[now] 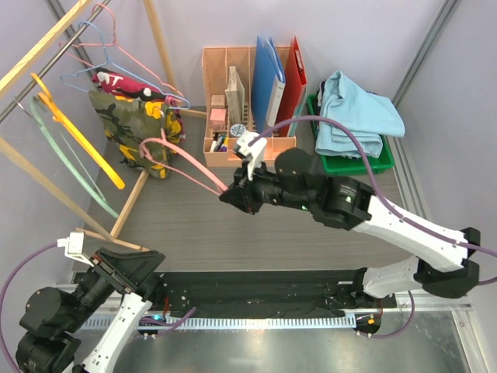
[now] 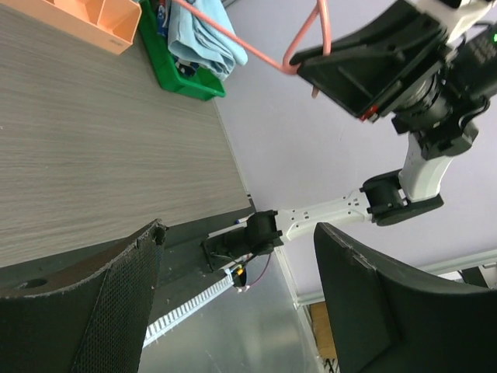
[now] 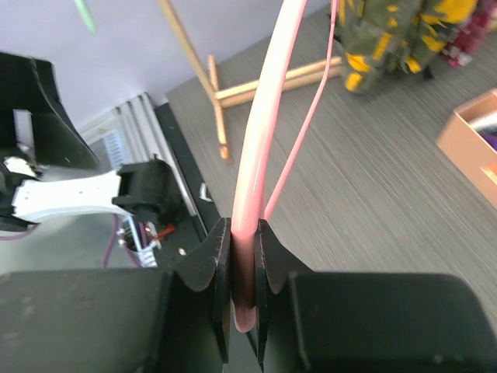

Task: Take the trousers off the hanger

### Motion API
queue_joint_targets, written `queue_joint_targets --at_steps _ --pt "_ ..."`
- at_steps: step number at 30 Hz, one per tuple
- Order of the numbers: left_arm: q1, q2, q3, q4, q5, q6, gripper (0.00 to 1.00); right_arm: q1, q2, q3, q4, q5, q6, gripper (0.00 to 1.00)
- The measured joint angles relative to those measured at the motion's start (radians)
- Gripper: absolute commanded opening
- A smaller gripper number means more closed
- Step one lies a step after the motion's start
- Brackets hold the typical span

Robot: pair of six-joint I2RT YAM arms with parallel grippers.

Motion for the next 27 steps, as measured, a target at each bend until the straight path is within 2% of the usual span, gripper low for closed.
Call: queue_joint_targets --at_steps 10,21,27 --pt "0.0 0.0 0.007 -0.026 0.0 0.016 0.78 -0.112 0.238 0.311 0.032 -0.241 0.005 0.01" --pt "0.0 0.0 0.007 -0.032 -0.003 0.027 0.79 -0.203 0.568 0.67 0.131 -0.393 0.039 0.01" --pt "0.0 0.0 0.007 -0.034 -0.008 0.027 0.79 -0.237 0.671 0.717 0.21 -0.432 0.061 0.01"
